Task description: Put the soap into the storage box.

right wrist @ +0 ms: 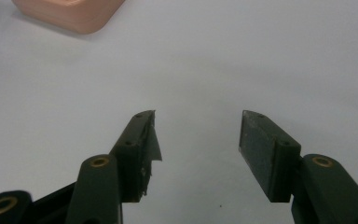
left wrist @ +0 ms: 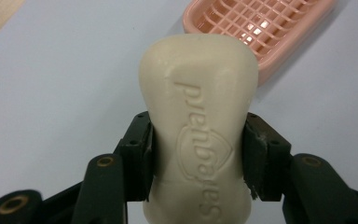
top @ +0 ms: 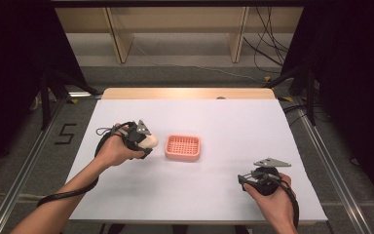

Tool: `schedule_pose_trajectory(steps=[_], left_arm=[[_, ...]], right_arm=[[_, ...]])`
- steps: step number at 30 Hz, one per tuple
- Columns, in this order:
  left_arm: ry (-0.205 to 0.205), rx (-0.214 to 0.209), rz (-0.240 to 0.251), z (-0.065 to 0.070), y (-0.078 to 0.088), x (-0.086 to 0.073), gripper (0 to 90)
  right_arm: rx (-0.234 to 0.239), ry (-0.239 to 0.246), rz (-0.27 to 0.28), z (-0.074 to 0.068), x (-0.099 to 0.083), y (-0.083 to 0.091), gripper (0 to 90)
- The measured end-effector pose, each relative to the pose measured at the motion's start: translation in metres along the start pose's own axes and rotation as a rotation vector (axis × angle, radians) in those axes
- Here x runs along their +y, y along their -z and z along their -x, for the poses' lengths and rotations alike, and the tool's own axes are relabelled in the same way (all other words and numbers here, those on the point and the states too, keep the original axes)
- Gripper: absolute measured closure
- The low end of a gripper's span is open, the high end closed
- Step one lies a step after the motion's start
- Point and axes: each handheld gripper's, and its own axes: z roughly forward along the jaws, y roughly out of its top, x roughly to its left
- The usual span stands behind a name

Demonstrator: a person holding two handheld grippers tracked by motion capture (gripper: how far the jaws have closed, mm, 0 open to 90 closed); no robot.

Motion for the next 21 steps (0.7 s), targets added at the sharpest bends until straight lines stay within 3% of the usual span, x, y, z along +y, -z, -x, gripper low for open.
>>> schedule_pose_trajectory(steps=[7, 10, 11, 21], left_arm=[[0.005, 0.001, 0.013, 0.0008, -0.0017, 0.0033, 49.5], [-0.026, -0.005, -0.001, -0.0006, -0.0006, 0.0049, 49.5], [-0.004, -0.002, 0.018, 0.0010, -0.0022, 0.0053, 49.5], [-0.013, -0.008, 0.029, 0.0010, -0.0043, 0.0096, 49.5]], right_arm=[[0.001, -0.001, 0.000, 0.0000, 0.0000, -0.0002, 46.2], [0.002, 0.000, -0.002, -0.0001, -0.0001, -0.0003, 46.2], [0.002, 0.000, -0.001, -0.0001, -0.0001, -0.0003, 46.2], [0.002, 0.000, -0.001, 0.0000, 0.0000, -0.0003, 46.2]])
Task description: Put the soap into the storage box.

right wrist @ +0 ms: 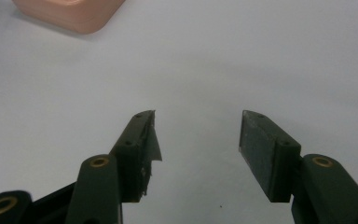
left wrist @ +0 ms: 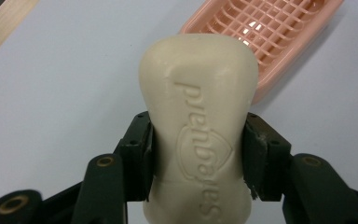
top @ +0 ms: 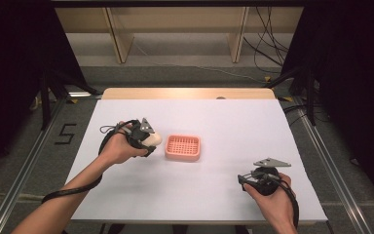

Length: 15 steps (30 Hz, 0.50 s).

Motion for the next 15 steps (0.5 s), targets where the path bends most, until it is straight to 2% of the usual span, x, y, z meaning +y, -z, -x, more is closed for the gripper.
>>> schedule_pose_trajectory(steps=[15], left_arm=[[-0.010, -0.001, 0.015, 0.0000, -0.0035, 0.0049, 49.5]], right_arm=[[0.000, 0.001, 0.001, 0.0002, -0.0001, 0.0001, 46.1]])
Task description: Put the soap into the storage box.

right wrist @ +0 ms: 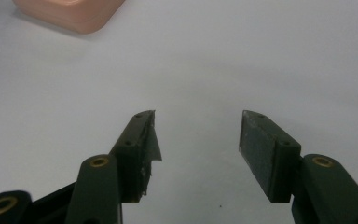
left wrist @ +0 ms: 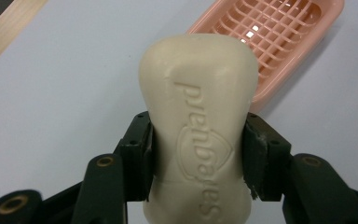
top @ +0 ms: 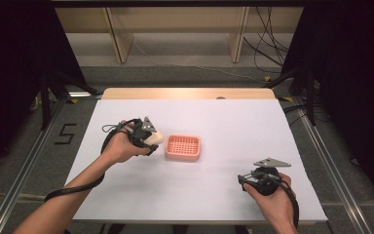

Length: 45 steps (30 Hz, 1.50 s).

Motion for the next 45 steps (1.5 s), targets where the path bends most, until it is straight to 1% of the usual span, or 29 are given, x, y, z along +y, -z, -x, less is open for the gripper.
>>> schedule_pose_trajectory(steps=[1, 4, 5, 7, 10, 12, 13, 14, 15, 16, 18, 19, 20, 21, 22, 23, 26, 27, 32, 33, 34, 35, 36, 38, 39, 40, 41, 44, 45], left_arm=[[0.011, -0.002, 0.004, 0.001, -0.001, 0.000, 49.5], [0.008, -0.003, 0.001, 0.001, -0.001, 0.001, 49.4], [0.002, -0.003, 0.004, 0.000, -0.002, 0.001, 49.4], [-0.012, 0.001, 0.006, 0.000, -0.002, 0.002, 49.4], [-0.006, 0.001, 0.010, 0.000, -0.003, 0.002, 49.5], [-0.015, 0.002, 0.012, -0.001, -0.004, 0.003, 49.5], [-0.013, 0.002, 0.012, -0.001, -0.004, 0.003, 49.4], [-0.010, 0.001, 0.012, 0.000, -0.004, 0.003, 49.5], [-0.004, -0.001, 0.020, 0.000, -0.005, 0.003, 49.5], [-0.005, -0.003, 0.018, 0.000, -0.005, 0.004, 49.5], [-0.016, -0.001, 0.014, -0.001, -0.005, 0.005, 49.4], [-0.019, 0.001, 0.015, -0.001, -0.005, 0.005, 49.4], [-0.015, 0.001, 0.018, -0.001, -0.005, 0.006, 49.5], [-0.022, 0.002, 0.016, -0.001, -0.006, 0.006, 49.4], [-0.025, 0.001, 0.017, -0.001, -0.006, 0.006, 49.4], [-0.015, -0.005, 0.019, 0.000, -0.007, 0.006, 49.5], [-0.014, -0.005, 0.020, 0.000, -0.008, 0.007, 49.4], [-0.028, -0.004, 0.019, -0.001, -0.008, 0.008, 49.4], [-0.026, 0.000, 0.027, 0.000, -0.010, 0.009, 49.4], [-0.028, 0.002, 0.026, -0.001, -0.010, 0.010, 49.4], [-0.027, 0.001, 0.024, -0.001, -0.010, 0.010, 49.4], [-0.015, -0.004, 0.027, 0.000, -0.012, 0.010, 49.4], [-0.012, -0.005, 0.027, 0.000, -0.012, 0.010, 49.4], [-0.029, -0.001, 0.025, -0.001, -0.012, 0.011, 49.4], [-0.021, 0.001, 0.031, 0.000, -0.013, 0.011, 49.4], [-0.017, -0.001, 0.034, 0.000, -0.014, 0.012, 49.4], [-0.024, -0.005, 0.032, 0.000, -0.014, 0.013, 49.4], [-0.015, -0.009, 0.039, 0.001, -0.015, 0.014, 49.4], [-0.030, -0.006, 0.040, 0.001, -0.015, 0.015, 49.4]], right_arm=[[-0.001, 0.000, 0.000, 0.000, 0.000, 0.000, 46.1], [0.008, 0.001, 0.002, 0.000, 0.000, 0.000, 46.1], [0.009, 0.008, 0.006, 0.000, 0.000, -0.001, 46.1], [0.003, 0.006, 0.002, 0.000, 0.000, 0.000, 46.1], [-0.002, 0.002, -0.005, 0.000, 0.000, 0.000, 46.1], [-0.002, 0.002, -0.005, 0.000, 0.000, 0.000, 46.1], [0.000, 0.002, -0.002, 0.000, 0.000, 0.000, 46.1], [0.000, 0.012, 0.004, 0.001, 0.000, 0.000, 46.1], [-0.002, 0.012, 0.001, 0.001, 0.000, 0.000, 46.0], [-0.002, 0.012, 0.001, 0.001, 0.000, 0.000, 46.0], [-0.006, -0.009, -0.014, -0.001, 0.000, 0.001, 46.0], [-0.006, -0.007, -0.013, -0.001, 0.000, 0.001, 46.0], [-0.008, 0.017, -0.004, 0.001, 0.000, 0.000, 46.0], [-0.009, 0.023, 0.000, 0.002, 0.000, 0.000, 46.0], [-0.004, 0.043, 0.011, 0.003, 0.000, -0.001, 46.0], [-0.004, 0.042, 0.010, 0.003, 0.000, -0.001, 46.0], [-0.001, 0.041, 0.013, 0.003, 0.000, -0.001, 46.0], [0.000, 0.041, 0.014, 0.003, 0.000, -0.001, 46.0], [-0.001, 0.041, 0.013, 0.003, 0.000, -0.001, 46.0], [-0.008, 0.009, -0.006, 0.002, 0.000, 0.000, 46.0], [-0.002, 0.028, 0.006, 0.003, 0.000, -0.001, 46.0], [0.008, 0.043, 0.019, 0.004, 0.000, -0.001, 46.0], [0.012, 0.041, 0.018, 0.004, 0.000, -0.002, 46.0], [-0.002, 0.016, 0.004, 0.002, 0.000, -0.001, 46.0], [-0.001, 0.012, 0.006, 0.002, 0.000, -0.001, 46.0], [0.002, 0.012, 0.012, 0.002, 0.000, -0.001, 46.0], [-0.005, 0.031, 0.005, 0.003, 0.000, -0.001, 46.0], [-0.001, 0.031, 0.008, 0.003, 0.000, -0.001, 46.0], [0.000, 0.032, 0.009, 0.003, 0.000, -0.001, 46.0]])
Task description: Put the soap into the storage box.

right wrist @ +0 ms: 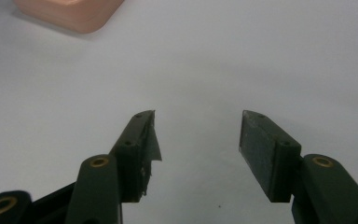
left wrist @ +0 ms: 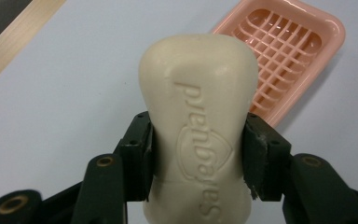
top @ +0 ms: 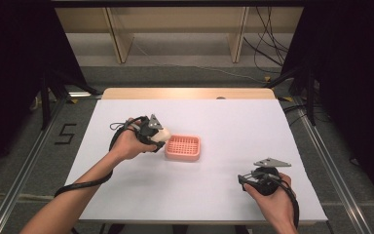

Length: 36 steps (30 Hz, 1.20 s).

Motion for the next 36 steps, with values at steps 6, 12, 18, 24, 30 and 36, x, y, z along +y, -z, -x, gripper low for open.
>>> schedule_pose_trajectory(steps=[6, 12, 18, 24, 30, 36], left_arm=[[-0.001, -0.007, 0.009, 0.002, -0.003, 0.003, 49.4], [-0.010, -0.013, 0.007, 0.003, -0.006, 0.007, 49.4], [-0.019, -0.021, 0.013, 0.004, -0.009, 0.011, 49.4], [-0.021, -0.024, 0.021, 0.007, -0.012, 0.015, 49.4], [-0.020, -0.033, 0.027, 0.009, -0.017, 0.020, 49.4], [-0.034, -0.040, 0.030, 0.011, -0.021, 0.024, 49.4]], right_arm=[[-0.001, 0.003, 0.001, 0.000, 0.000, 0.000, 46.0], [-0.001, 0.004, 0.002, 0.001, 0.000, 0.000, 46.0], [-0.004, 0.002, -0.001, 0.000, 0.000, 0.000, 46.0], [-0.005, 0.004, 0.000, 0.000, 0.000, 0.000, 46.0], [-0.004, 0.003, -0.002, 0.000, 0.000, 0.000, 46.0], [-0.002, 0.003, -0.001, 0.001, 0.000, 0.000, 46.0]])
